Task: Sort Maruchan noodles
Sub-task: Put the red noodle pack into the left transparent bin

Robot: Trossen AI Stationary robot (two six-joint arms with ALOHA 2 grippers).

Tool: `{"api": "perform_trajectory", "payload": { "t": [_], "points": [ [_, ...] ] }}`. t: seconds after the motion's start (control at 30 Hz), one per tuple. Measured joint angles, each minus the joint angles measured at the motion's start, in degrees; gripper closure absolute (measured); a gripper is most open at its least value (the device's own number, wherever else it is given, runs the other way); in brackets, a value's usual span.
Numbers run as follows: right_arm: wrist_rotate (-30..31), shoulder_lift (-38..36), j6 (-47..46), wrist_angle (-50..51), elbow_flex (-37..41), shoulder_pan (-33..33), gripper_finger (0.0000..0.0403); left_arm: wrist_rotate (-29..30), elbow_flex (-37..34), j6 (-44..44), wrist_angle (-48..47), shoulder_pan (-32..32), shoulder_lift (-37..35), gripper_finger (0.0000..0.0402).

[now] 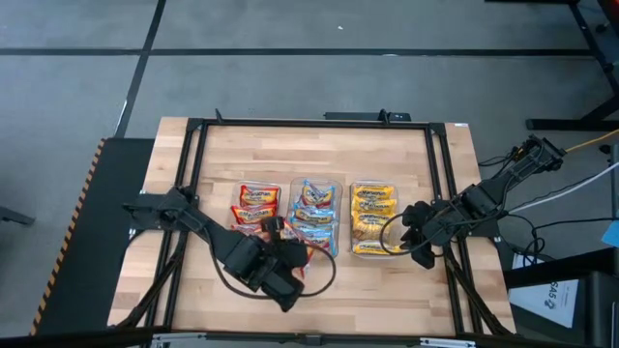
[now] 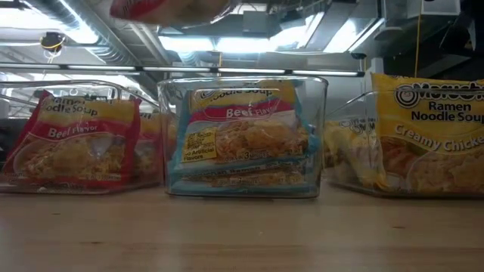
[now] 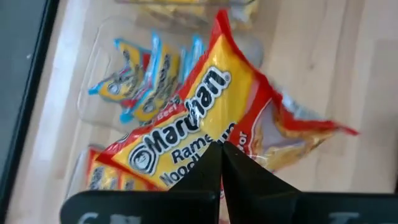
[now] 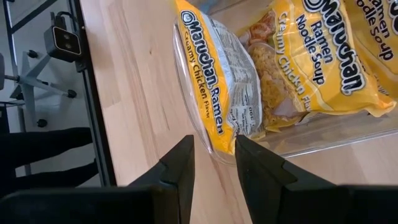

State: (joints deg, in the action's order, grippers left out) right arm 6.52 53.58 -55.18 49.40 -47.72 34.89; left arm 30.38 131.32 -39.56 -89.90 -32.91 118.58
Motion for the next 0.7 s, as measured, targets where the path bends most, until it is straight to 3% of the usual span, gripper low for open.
{"api": "perform_trajectory", "payload": {
  "t": [0.2, 0.43, 0.7],
  "points": [
    [-0.04, 0.0, 0.0, 0.01, 0.0, 0.0, 0.0288, -4.21, -13.56, -3.2, -0.26, -0.24, -8.23, 0.0401],
    [0.01, 0.0, 0.0, 0.01, 0.0, 0.0, 0.0288, -4.32, -28.37, -10.8, -0.12, -2.3, -19.72, 0.0401],
    [1.55, 0.0, -0.74, -0.01, 0.0, 0.0, 0.0288, -2.57, -41.29, -18.54, -0.01, -2.38, -23.84, 0.0401]
  ]
}}
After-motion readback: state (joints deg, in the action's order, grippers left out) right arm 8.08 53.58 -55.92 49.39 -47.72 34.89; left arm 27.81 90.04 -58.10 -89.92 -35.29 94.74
